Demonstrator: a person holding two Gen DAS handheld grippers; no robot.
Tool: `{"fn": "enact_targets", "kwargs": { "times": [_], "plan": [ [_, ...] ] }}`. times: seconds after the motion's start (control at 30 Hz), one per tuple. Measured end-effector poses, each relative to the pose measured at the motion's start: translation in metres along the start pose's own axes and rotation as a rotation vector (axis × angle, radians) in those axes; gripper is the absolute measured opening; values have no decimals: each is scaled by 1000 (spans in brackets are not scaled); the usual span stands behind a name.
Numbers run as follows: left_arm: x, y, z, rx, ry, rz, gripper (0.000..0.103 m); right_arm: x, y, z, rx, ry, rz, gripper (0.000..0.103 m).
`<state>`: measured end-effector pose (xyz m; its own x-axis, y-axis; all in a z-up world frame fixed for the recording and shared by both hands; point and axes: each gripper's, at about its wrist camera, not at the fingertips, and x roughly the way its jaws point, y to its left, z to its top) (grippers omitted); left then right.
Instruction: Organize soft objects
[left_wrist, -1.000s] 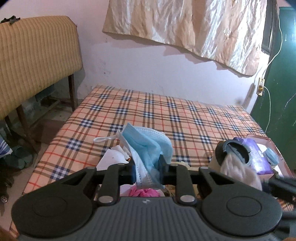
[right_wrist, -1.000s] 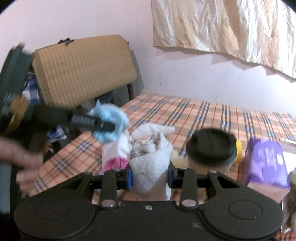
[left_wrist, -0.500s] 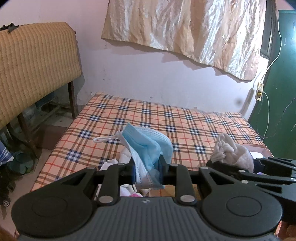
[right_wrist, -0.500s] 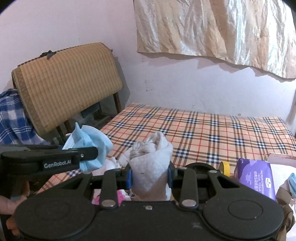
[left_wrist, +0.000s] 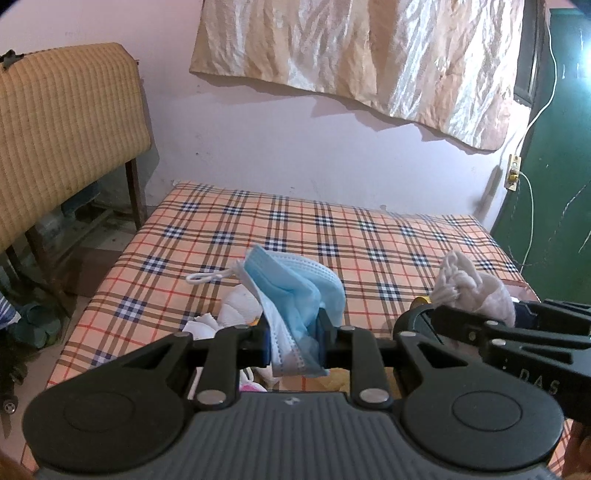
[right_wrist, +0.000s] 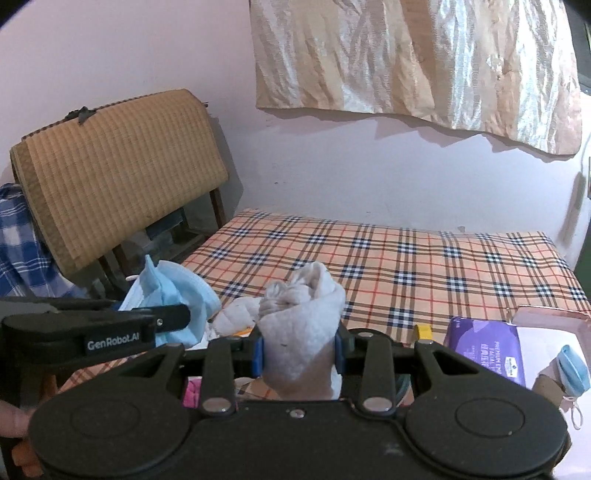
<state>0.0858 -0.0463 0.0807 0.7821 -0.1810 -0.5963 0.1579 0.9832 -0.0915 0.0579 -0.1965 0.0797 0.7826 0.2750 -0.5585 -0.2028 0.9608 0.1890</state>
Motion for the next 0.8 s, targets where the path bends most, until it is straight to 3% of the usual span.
{"fn": "enact_targets", "kwargs": {
  "times": [0.8],
  "plan": [
    [12,-39,3,35,17,-54,24,-9,-34,0,38,-9,-65,42]
  ]
}}
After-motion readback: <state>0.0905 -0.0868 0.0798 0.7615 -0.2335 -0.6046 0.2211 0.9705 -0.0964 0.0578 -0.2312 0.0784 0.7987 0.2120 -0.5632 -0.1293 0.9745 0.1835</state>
